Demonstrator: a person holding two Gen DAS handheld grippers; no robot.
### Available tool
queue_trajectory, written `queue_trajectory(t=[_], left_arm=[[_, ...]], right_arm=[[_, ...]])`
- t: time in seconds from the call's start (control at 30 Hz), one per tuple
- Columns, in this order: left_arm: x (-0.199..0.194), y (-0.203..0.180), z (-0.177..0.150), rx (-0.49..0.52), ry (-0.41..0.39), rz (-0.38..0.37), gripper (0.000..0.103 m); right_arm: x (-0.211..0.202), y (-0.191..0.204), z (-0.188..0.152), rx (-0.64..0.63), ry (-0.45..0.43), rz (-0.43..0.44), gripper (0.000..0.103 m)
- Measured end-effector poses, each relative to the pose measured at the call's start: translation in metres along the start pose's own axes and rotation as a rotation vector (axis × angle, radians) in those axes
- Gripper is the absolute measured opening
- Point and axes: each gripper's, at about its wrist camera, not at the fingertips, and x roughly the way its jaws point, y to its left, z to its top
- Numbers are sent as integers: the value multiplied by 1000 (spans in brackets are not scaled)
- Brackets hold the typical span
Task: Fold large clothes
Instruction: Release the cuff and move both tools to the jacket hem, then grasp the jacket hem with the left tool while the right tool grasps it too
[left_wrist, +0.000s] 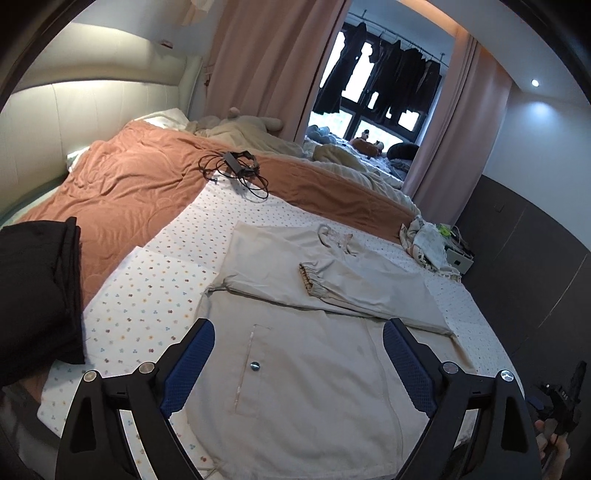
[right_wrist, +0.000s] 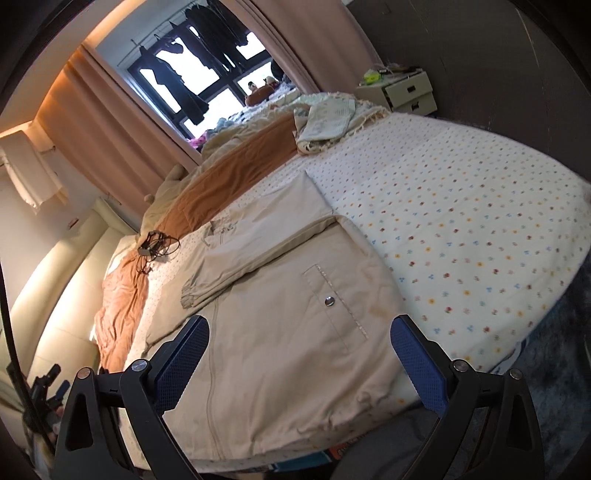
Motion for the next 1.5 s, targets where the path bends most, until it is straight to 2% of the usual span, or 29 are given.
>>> queue_trajectory(t=[0.17, 0.37, 0.57, 0.7, 0.87, 0.93, 1.1, 1.2, 1.4, 1.47, 1.5], left_arm=[[-33, 12, -16, -14, -44, -9, 93], [-57, 31, -39, -38, -66, 2, 93], [-65, 51, -66, -60, -28, 9, 91], [-64, 70, -81, -92, 17, 9, 81], [-63, 91, -98, -131, 58, 1, 72], [-60, 98, -102, -139, 78, 8, 64], [-52, 110, -117, -172, 142, -6, 51], [-48, 112, -122, -177, 160, -18, 51], [-31, 113, -121, -191, 190, -37, 50], [-20, 117, -125, -206, 204, -40, 46], [-14, 119, -127, -214, 217, -41, 41]], right_arm=[[-30, -6, -17, -19, -22, 1, 99], [-54, -15, -39, -35, -41, -50, 99], [-71, -30, -58, -33, -36, -71, 98], [-76, -40, -70, -8, -11, -73, 90], [-70, -47, -72, 3, 40, -48, 79], [-65, -49, -73, 7, 51, -40, 74], [-49, -57, -83, 44, 88, 4, 69], [-38, -64, -91, 71, 111, 29, 62], [-12, -75, -90, 132, 148, 56, 61], [0, -77, -89, 148, 162, 62, 59], [7, -78, -89, 154, 175, 72, 57]])
